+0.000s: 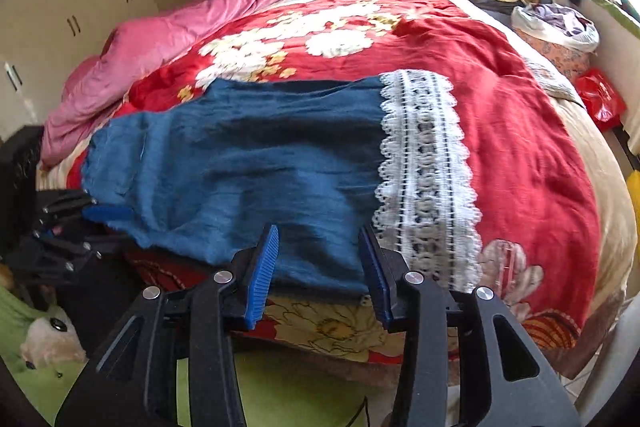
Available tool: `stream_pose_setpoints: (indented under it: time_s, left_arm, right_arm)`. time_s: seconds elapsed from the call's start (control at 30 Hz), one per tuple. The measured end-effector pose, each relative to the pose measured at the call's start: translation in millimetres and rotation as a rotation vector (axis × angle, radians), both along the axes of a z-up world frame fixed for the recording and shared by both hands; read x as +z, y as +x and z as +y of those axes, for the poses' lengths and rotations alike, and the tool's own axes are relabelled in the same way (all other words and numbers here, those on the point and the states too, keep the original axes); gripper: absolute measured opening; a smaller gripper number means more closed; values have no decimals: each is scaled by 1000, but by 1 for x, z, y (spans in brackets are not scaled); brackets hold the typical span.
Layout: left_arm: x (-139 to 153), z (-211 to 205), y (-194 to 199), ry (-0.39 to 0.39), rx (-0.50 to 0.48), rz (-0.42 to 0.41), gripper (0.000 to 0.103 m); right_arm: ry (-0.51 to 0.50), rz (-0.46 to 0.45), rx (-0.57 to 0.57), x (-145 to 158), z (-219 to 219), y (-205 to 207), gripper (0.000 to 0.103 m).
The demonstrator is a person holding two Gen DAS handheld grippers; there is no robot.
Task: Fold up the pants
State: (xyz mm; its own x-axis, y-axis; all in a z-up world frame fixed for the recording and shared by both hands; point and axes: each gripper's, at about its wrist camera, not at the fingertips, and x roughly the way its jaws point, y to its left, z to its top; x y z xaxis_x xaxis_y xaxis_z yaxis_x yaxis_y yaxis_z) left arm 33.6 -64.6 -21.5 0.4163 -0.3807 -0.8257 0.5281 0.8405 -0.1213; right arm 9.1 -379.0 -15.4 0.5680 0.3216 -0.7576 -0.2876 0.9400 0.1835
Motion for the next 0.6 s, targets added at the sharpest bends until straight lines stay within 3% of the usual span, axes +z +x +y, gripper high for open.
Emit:
stream_pose_setpoints:
  time_s: [0.07,0.13,0.3,0.4,0.6]
  left_arm:
    - [6,21,3,5,74,-14,47]
    - [8,49,9,31,196,-30,65]
    - [-5,103,30,178,428,-38,68]
    - [-12,119,39,108,434,-14,68]
    - [-10,113,35,132,433,-51,71]
  right_arm:
    - [-30,24,23,-13,10,5,40]
    - [-74,88,20,-31,12,11,40]
    - [-2,144,13,-52,-6,8,41]
    - [20,150,6,-53,-9,9,41]
    - [-13,131,29,-46,-2,7,41]
